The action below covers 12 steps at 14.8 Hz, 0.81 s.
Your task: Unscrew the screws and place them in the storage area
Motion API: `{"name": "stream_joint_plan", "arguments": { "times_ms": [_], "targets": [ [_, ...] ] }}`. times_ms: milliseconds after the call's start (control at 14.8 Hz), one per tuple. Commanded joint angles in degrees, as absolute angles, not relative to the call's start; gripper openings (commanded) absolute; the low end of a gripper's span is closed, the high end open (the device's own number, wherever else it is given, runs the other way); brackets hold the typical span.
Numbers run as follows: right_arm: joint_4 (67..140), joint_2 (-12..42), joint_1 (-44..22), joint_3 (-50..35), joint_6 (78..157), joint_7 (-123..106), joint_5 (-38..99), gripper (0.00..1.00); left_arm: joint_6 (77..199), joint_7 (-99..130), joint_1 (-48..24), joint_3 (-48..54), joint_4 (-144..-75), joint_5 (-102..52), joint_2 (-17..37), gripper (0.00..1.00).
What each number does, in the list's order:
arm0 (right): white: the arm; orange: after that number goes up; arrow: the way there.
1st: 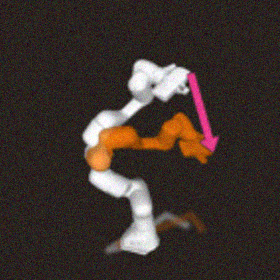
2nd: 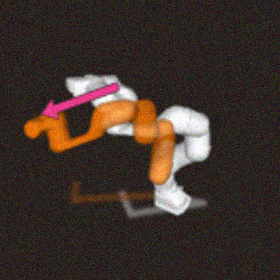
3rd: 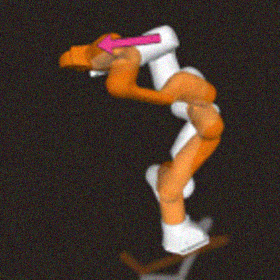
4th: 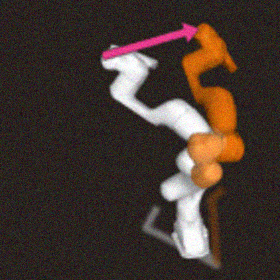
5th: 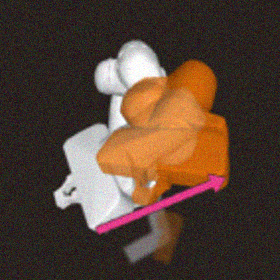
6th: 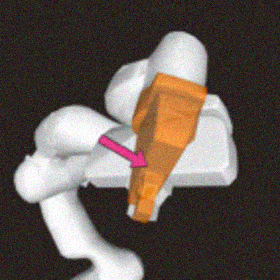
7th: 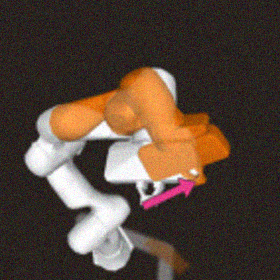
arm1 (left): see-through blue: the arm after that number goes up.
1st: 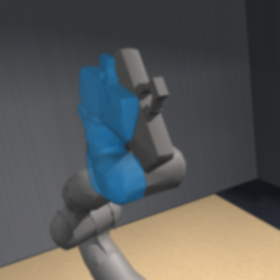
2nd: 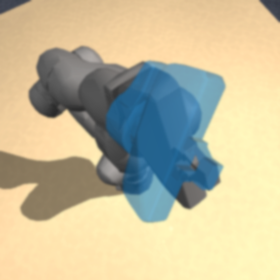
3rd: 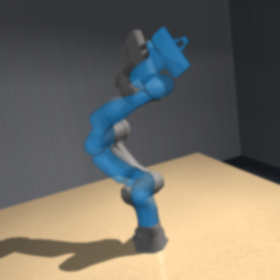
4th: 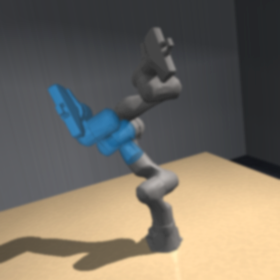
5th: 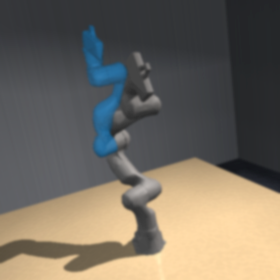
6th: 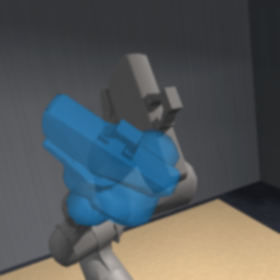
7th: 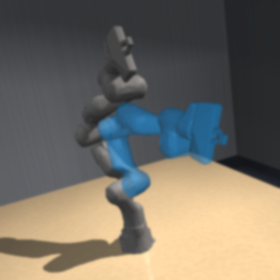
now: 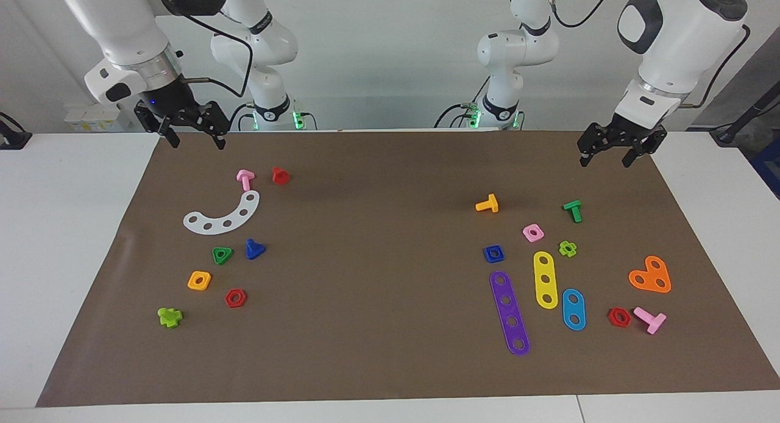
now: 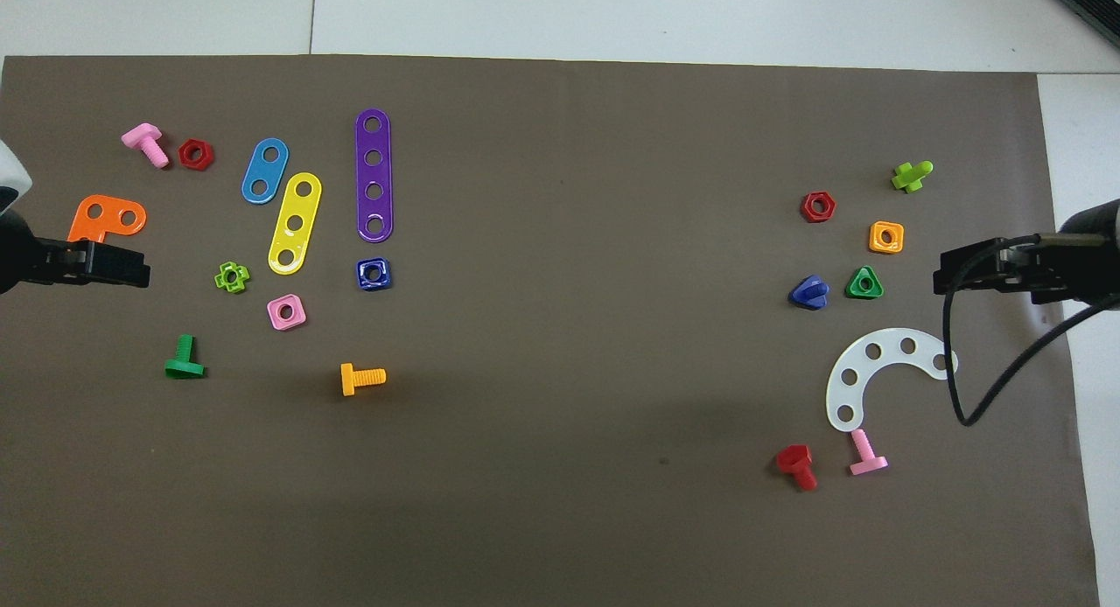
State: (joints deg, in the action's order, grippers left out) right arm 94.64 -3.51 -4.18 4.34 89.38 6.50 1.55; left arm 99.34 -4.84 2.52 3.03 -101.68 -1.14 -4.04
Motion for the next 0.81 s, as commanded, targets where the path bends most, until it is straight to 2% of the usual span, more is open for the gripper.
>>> {"name": "stream_joint_plan", "arguments": {
  "times_ms": [0, 203, 475, 746],
  "targets": [
    [94.83, -3.08, -2.64, 3.69, 88.86, 4.83, 1.41, 1.00, 99.67, -4.83, 3.25, 3.52, -103.27, -0.70, -5.71, 1.00],
    [94.05, -2.64, -3.25, 2.99, 89.73, 2.13, -3.94, 1.00, 99.67, -4.83, 3.25, 3.52, -103.27, -0.70, -5.71, 1.00],
    [88.60, -1.41, -2.64, 2.99, 84.91, 0.70, -2.21, 1.00, 99.67, -4.83, 3.25, 3.52, -103.27, -0.70, -5.71, 1.00],
    [89.64, -1.32, -2.46, 3.34, 85.60, 0.35, -0.79, 1.00, 99.67, -4.83, 3.25, 3.52, -103.27, -0.70, -5.71, 1.00]
  ]
}}
